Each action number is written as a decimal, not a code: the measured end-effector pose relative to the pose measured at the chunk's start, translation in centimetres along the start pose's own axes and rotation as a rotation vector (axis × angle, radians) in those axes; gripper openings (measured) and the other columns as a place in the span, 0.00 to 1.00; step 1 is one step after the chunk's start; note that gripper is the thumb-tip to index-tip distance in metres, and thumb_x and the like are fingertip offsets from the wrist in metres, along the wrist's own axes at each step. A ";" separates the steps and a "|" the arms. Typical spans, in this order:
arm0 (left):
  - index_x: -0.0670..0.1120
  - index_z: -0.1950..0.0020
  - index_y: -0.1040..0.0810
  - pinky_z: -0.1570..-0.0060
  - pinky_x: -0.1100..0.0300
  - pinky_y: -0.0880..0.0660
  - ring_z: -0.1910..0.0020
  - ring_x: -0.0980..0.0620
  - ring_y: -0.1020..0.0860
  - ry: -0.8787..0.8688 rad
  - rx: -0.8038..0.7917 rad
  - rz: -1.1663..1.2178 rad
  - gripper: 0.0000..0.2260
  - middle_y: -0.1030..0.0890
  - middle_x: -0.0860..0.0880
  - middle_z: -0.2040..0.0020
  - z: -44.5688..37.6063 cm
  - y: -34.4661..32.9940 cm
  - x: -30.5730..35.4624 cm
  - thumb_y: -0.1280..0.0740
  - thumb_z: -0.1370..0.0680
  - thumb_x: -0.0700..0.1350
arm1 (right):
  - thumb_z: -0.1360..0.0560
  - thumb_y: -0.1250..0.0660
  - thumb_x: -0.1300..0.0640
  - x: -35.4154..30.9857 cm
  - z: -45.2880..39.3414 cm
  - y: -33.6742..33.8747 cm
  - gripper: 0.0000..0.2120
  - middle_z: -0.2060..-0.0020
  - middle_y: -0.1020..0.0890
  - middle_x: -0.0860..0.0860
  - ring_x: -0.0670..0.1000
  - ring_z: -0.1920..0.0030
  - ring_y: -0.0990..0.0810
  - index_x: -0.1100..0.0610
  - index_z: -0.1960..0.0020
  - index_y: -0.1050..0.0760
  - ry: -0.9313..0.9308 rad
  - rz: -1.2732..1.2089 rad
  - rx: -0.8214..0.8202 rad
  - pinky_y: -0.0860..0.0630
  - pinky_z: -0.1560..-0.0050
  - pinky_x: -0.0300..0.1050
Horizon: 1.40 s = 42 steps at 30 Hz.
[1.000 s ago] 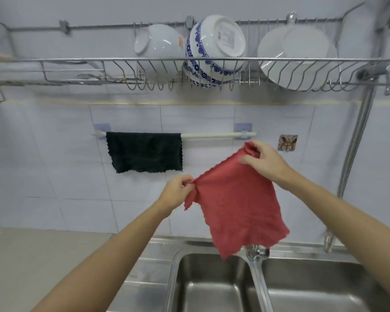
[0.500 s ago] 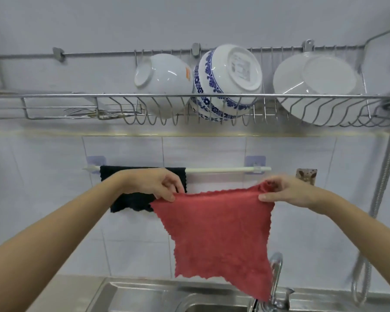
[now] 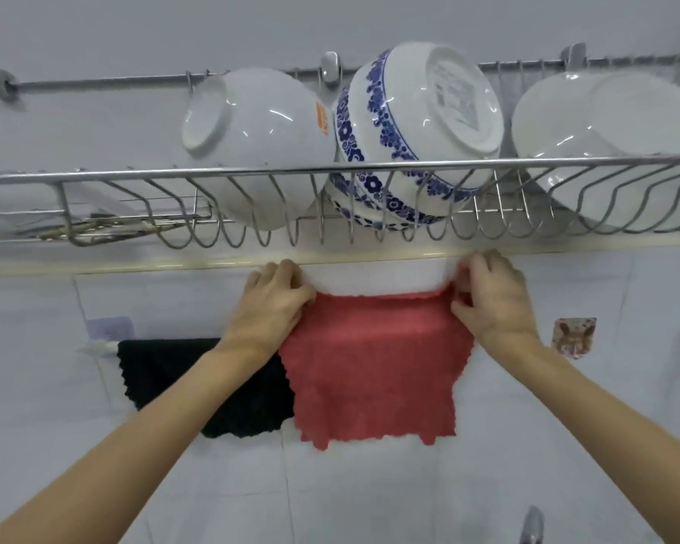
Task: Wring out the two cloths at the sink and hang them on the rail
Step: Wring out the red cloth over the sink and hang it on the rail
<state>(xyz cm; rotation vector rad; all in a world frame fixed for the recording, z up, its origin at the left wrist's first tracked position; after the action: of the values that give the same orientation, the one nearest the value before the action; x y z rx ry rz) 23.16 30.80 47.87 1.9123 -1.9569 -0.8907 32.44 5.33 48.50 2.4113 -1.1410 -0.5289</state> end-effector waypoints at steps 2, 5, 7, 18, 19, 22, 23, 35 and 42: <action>0.42 0.64 0.19 0.63 0.50 0.30 0.62 0.42 0.26 -0.075 0.042 -0.062 0.05 0.24 0.41 0.60 0.4 -0.4 0.7 0.33 0.35 0.35 | 0.43 0.28 0.70 -1.6 0.9 -0.6 0.15 0.64 0.23 0.60 0.62 0.64 0.23 0.62 0.59 0.28 0.123 0.153 0.007 0.28 0.61 0.54; 0.43 0.67 0.19 0.60 0.52 0.32 0.58 0.46 0.32 -0.101 -0.014 -0.092 0.11 0.22 0.44 0.60 1.4 -1.4 0.8 0.40 0.31 0.42 | 0.34 0.33 0.74 -2.4 1.5 -1.9 0.10 0.59 0.22 0.62 0.65 0.64 0.23 0.65 0.55 0.26 0.164 0.102 -0.122 0.26 0.61 0.57; 0.45 0.66 0.18 0.55 0.53 0.38 0.57 0.47 0.32 -0.040 -0.065 -0.076 0.15 0.22 0.47 0.58 1.9 -1.6 0.6 0.43 0.28 0.46 | 0.26 0.36 0.68 -1.2 1.4 -2.7 0.08 0.50 0.23 0.62 0.67 0.56 0.24 0.65 0.47 0.27 0.067 0.049 -0.259 0.28 0.55 0.58; 0.57 0.45 0.32 0.48 0.55 0.31 0.47 0.49 0.34 0.264 -0.537 0.275 0.15 0.29 0.52 0.48 3.8 -3.1 0.0 0.33 0.27 0.61 | 0.29 0.31 0.45 -1.7 4.2 -2.6 0.14 0.51 0.23 0.52 0.55 0.49 0.25 0.54 0.50 0.23 0.372 0.125 -0.362 0.28 0.47 0.54; 0.57 0.45 0.31 0.48 0.55 0.32 0.46 0.49 0.34 0.266 -0.550 0.299 0.14 0.29 0.52 0.47 3.8 -3.2 -0.1 0.32 0.26 0.59 | 0.31 0.28 0.47 -1.4 3.8 -2.7 0.14 0.50 0.25 0.53 0.55 0.49 0.27 0.54 0.51 0.21 0.338 0.092 -0.349 0.28 0.47 0.55; 0.53 0.44 0.24 0.43 0.55 0.31 0.45 0.51 0.30 0.252 -0.486 0.422 0.11 0.27 0.52 0.47 3.9 -3.1 -0.3 0.30 0.25 0.52 | 0.26 0.37 0.43 -1.4 3.8 -3.1 0.16 0.53 0.23 0.52 0.55 0.51 0.26 0.54 0.50 0.20 0.351 0.040 -0.365 0.33 0.47 0.50; 0.52 0.44 0.23 0.42 0.55 0.29 0.46 0.51 0.29 0.265 -0.453 0.475 0.11 0.27 0.52 0.47 4.1 -3.0 -0.4 0.29 0.25 0.50 | 0.24 0.44 0.41 -1.6 3.9 -3.3 0.19 0.54 0.21 0.51 0.55 0.51 0.25 0.53 0.49 0.21 0.367 0.032 -0.379 0.35 0.47 0.48; 0.52 0.47 0.25 0.52 0.70 0.31 0.50 0.61 0.27 0.335 -0.276 0.635 0.07 0.28 0.58 0.50 6.0 -1.8 -0.9 0.30 0.24 0.45 | 0.26 0.32 0.51 -0.9 4.7 -2.4 0.10 0.55 0.22 0.44 0.50 0.52 0.26 0.53 0.49 0.26 0.247 -0.113 -0.344 0.30 0.44 0.45; 0.51 0.48 0.25 0.51 0.65 0.27 0.50 0.60 0.24 0.397 -0.222 0.645 0.05 0.23 0.57 0.52 6.5 -1.7 -0.9 0.32 0.23 0.47 | 0.23 0.38 0.54 -1.4 3.7 -2.7 0.09 0.58 0.23 0.52 0.55 0.55 0.26 0.58 0.55 0.22 0.245 -0.132 -0.254 0.28 0.48 0.53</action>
<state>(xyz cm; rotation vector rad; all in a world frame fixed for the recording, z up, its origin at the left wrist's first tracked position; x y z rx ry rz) 20.87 33.29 41.98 1.1073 -1.9322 -0.4697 31.46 7.24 44.22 2.2639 -0.7668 -0.3794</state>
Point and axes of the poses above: each hand's wrist, its own z-axis away from the middle knuckle, its own y-axis out of the back of the hand, x = y × z, the point moved 8 cm from there along -z, towards the middle knuckle
